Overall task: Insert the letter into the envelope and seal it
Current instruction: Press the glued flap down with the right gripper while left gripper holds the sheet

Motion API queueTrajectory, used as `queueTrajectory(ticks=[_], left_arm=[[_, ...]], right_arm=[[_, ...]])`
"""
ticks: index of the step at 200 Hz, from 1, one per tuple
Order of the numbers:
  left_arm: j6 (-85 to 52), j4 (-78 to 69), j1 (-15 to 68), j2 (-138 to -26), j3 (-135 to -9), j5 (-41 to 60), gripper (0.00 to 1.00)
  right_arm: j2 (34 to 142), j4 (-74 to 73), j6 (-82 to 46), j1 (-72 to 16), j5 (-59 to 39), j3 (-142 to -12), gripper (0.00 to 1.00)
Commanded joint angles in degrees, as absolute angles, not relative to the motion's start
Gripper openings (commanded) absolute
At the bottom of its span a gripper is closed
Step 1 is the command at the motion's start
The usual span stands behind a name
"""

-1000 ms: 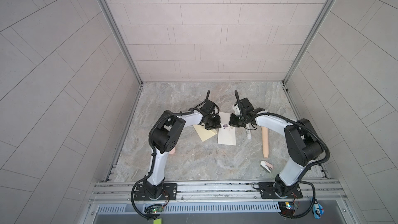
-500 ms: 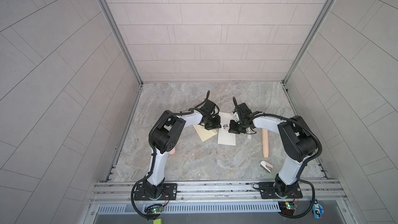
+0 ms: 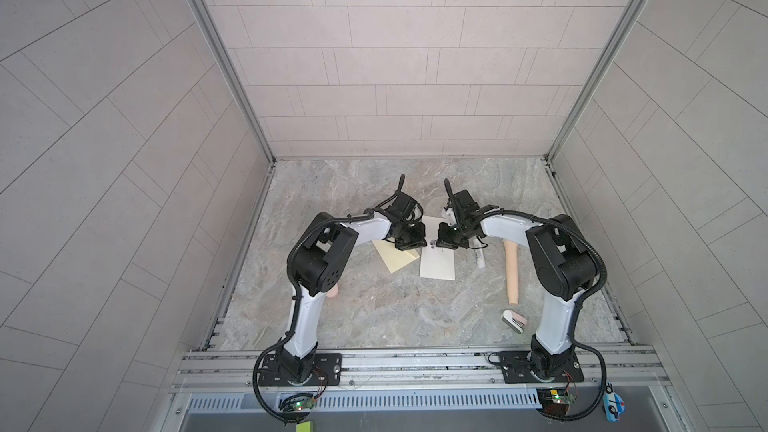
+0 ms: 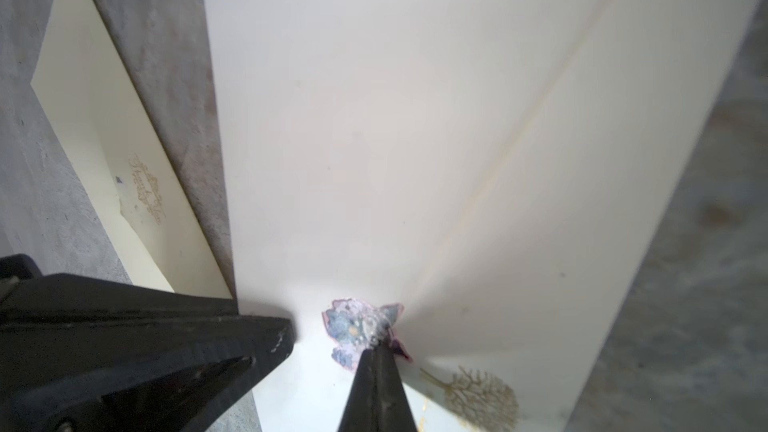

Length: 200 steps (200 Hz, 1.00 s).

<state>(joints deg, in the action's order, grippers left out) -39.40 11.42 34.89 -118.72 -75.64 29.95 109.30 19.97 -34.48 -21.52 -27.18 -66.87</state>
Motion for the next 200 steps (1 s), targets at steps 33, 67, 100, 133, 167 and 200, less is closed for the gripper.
queueTrajectory(ticks=[33, 67, 100, 133, 167, 200], left_arm=[[-38.43, 13.19, 35.3, -119.34, -76.1, 30.41, 0.0], [-38.42, 13.18, 35.31, -119.18, -75.97, 30.15, 0.0], [-38.67, 13.01, 35.27, -119.19, -75.78, 29.86, 0.0], [-38.67, 12.93, 35.26, -119.27, -75.88, 29.88, 0.0], [-38.77, 12.96, 35.25, -119.27, -75.85, 29.64, 0.0], [-39.05, 12.83, 35.31, -119.09, -75.77, 28.97, 0.0]], right_arm=[[112.67, 24.26, -33.7, -21.32, -19.43, -67.76, 0.0], [111.9, 25.66, -33.91, -21.29, -16.91, -66.35, 0.0], [111.47, 25.0, -34.55, -20.84, -17.82, -64.84, 0.0], [110.94, 24.9, -30.74, -23.65, -21.89, -64.69, 0.0], [110.07, 26.76, -29.99, -25.11, -21.9, -63.23, 0.0], [108.76, 27.01, -30.36, -25.14, -20.55, -61.19, 0.0]])
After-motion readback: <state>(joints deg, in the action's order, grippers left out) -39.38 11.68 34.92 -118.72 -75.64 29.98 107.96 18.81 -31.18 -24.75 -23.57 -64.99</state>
